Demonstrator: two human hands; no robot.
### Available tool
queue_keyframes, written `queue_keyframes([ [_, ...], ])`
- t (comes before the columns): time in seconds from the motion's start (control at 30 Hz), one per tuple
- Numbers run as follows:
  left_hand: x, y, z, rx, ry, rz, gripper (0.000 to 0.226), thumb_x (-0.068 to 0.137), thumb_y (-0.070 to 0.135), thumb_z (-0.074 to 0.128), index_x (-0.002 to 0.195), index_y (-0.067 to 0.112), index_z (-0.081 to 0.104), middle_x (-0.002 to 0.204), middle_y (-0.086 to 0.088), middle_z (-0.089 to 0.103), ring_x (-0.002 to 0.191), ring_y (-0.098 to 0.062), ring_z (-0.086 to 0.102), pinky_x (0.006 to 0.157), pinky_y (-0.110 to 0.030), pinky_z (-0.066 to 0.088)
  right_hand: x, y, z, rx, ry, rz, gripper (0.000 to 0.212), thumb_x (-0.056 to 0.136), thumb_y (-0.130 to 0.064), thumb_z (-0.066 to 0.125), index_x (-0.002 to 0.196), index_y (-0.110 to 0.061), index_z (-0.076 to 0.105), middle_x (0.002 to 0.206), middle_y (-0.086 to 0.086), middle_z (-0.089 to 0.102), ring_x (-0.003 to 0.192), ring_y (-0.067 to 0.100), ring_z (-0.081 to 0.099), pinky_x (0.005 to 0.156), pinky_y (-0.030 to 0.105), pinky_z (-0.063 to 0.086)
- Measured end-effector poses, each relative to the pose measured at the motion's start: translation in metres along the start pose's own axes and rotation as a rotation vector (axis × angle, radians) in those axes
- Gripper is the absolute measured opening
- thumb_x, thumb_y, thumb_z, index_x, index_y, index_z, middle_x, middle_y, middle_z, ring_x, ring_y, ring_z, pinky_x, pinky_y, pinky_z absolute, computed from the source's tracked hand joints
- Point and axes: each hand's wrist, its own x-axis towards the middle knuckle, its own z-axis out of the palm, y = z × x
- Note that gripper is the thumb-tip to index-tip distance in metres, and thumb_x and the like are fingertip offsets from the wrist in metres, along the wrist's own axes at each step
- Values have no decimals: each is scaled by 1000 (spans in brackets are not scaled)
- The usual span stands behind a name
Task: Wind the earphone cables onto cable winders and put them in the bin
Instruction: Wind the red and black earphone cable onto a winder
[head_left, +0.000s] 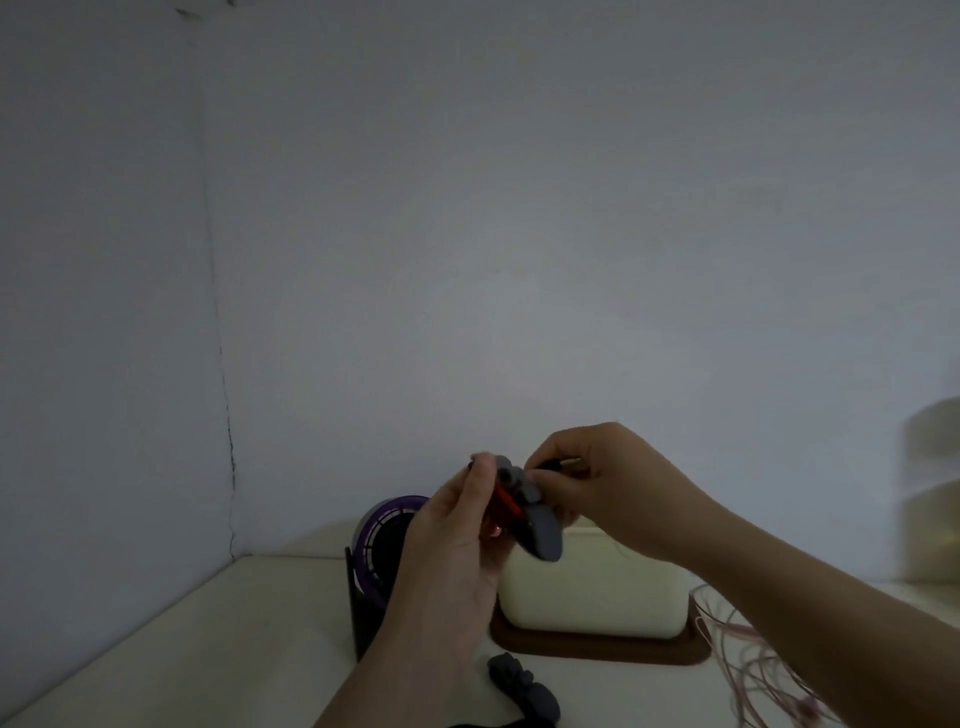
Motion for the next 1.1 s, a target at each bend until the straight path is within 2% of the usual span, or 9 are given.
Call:
queue_keyframes([
  [0.07,-2,-2,2,-35,-24,-111,35,81,33,56,96,2,64,86,-13,65,71,-20,66,59,-30,58,-1,0,3,-10,8,-11,8,88,-19,65,81,-19,68,68,-8,67,57,-1,63,56,12,48],
  [0.17,-5,-1,0,20,-62,-179,39,87,35,51,106,3,62,83,-9,68,65,-17,67,51,-26,56,-2,0,-1,-23,31,-8,4,82,-19,72,79,-20,70,67,-9,67,55,-2,61,55,11,47],
  [0.3,-1,-1,-5,157,-117,-71,31,72,32,55,83,4,61,60,-2,60,48,-8,54,46,-17,47,-1,3,-9,190,-90,94,3,80,-14,73,81,-11,72,67,1,71,62,8,66,65,20,55],
  [0.43,4,-2,-12,306,-171,6,28,75,38,55,79,10,61,63,2,58,47,-4,53,43,-12,41,-3,4,-9,314,-158,151,7,87,-11,65,86,-9,72,74,4,74,71,13,70,71,22,57],
  [0.57,4,-4,-16,422,-116,39,34,75,41,54,87,11,63,65,5,65,57,-6,61,53,-16,45,-4,2,-5,180,-39,97,5,84,-15,70,80,-14,70,69,0,73,66,9,69,70,23,58],
  [0.73,3,-9,-16,491,-106,55,42,73,47,53,92,12,65,70,5,67,63,-7,63,60,-19,45,-7,-1,2,-18,79,-1,5,80,-21,74,78,-22,70,73,-7,71,68,1,66,67,15,53],
  [0.9,3,-8,-8,337,-68,-24,34,84,38,51,88,5,62,63,4,64,53,-6,59,58,-19,47,-10,0,6,48,144,-35,7,80,-15,73,77,-20,70,71,-5,71,66,3,67,65,14,53],
  [1.0,3,-5,-3,73,-58,-128,27,89,30,48,84,5,59,57,1,58,45,-6,53,53,-17,47,-11,0,4,215,154,11,8,82,-11,71,77,-17,69,68,-1,71,65,6,68,64,15,52],
  [1.1,4,-5,-4,-4,-28,-138,26,91,28,48,84,5,59,56,0,58,44,-6,53,55,-19,50,-13,0,4,338,140,45,7,83,-9,70,78,-14,69,68,1,72,66,11,70,65,18,54],
])
